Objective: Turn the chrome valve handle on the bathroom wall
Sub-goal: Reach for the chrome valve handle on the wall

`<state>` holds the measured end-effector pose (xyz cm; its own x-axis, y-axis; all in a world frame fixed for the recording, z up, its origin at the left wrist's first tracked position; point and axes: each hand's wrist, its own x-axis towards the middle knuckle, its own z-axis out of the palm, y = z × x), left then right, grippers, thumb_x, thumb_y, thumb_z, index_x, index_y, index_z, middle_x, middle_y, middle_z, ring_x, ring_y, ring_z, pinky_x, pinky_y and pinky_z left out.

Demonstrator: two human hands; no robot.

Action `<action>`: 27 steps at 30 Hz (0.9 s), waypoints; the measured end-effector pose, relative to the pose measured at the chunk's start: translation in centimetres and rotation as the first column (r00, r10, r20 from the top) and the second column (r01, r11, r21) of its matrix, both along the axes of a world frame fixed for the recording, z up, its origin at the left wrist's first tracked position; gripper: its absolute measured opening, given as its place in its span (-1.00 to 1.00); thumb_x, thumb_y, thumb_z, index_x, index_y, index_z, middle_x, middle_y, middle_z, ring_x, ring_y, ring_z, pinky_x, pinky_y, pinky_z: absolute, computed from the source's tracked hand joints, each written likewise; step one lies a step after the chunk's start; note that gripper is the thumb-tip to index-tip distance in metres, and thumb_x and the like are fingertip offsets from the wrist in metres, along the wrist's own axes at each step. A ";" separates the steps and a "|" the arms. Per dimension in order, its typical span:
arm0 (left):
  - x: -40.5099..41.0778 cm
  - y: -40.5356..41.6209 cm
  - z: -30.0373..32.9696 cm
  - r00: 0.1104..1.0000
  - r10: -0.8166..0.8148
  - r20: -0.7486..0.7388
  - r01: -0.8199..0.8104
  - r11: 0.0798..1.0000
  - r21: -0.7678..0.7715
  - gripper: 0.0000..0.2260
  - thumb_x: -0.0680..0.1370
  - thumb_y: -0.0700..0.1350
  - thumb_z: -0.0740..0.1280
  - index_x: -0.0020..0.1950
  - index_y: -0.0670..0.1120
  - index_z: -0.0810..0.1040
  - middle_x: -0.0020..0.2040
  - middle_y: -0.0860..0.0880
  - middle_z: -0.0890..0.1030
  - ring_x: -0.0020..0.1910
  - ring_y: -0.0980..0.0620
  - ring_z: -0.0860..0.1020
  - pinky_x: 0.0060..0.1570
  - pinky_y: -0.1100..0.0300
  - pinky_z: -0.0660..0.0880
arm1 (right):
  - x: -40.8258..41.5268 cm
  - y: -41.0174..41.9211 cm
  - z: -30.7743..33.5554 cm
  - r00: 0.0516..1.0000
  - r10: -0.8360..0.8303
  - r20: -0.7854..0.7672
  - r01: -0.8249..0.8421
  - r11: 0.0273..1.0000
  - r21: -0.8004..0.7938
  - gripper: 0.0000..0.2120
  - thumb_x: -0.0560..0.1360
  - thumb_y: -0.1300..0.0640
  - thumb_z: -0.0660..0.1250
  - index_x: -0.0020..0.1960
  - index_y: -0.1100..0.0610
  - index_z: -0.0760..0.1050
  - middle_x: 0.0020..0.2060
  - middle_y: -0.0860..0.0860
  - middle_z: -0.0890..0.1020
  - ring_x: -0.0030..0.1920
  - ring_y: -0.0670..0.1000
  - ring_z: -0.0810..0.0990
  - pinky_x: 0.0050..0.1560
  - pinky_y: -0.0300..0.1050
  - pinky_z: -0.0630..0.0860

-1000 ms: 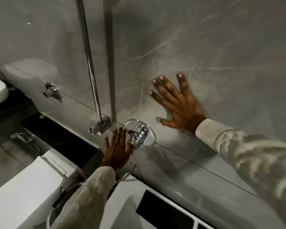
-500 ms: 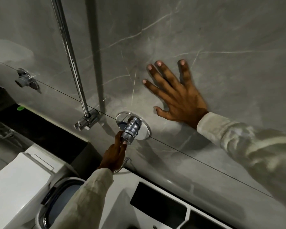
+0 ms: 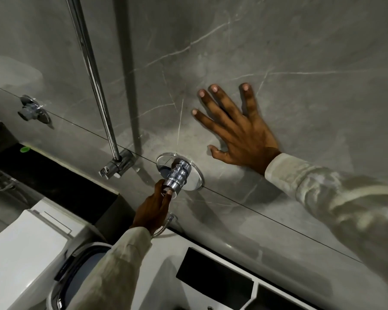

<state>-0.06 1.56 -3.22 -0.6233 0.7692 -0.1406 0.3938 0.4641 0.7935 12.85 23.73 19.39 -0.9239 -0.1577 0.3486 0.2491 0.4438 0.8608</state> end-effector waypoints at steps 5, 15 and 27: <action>-0.2 0.2 0.6 0.994 0.000 -0.107 -0.003 1.000 -0.026 -0.49 0.67 0.28 -0.05 0.54 0.06 0.13 0.14 -0.19 0.71 -0.03 -0.16 0.68 0.00 -0.04 0.59 | -0.1 0.1 -0.1 1.000 0.011 -0.012 -0.011 1.000 -0.007 -0.05 0.64 -0.44 0.08 0.85 0.05 -0.06 0.80 0.21 -0.02 0.78 0.29 0.01 0.58 0.51 -0.48; -0.2 0.2 0.8 0.988 0.016 -0.151 -0.027 0.997 -0.070 -0.48 0.68 0.24 0.03 0.57 0.02 0.16 0.31 -0.22 0.61 0.18 -0.22 0.63 0.23 -0.19 0.53 | 0.0 0.0 -0.1 1.000 0.004 -0.005 -0.004 1.000 -0.012 -0.05 0.64 -0.44 0.07 0.85 0.04 -0.06 0.80 0.20 -0.01 0.78 0.28 0.03 0.58 0.51 -0.47; 0.4 3.8 5.8 0.938 0.106 -0.329 -0.017 0.965 0.261 -0.64 0.69 -0.11 0.24 0.47 -0.18 0.45 0.38 -0.21 0.53 0.31 -0.17 0.52 0.31 -0.08 0.51 | 0.1 -0.3 0.1 1.000 -0.004 0.000 0.004 1.000 -0.004 -0.04 0.64 -0.45 0.08 0.85 0.04 -0.06 0.80 0.21 -0.01 0.78 0.28 0.04 0.58 0.52 -0.46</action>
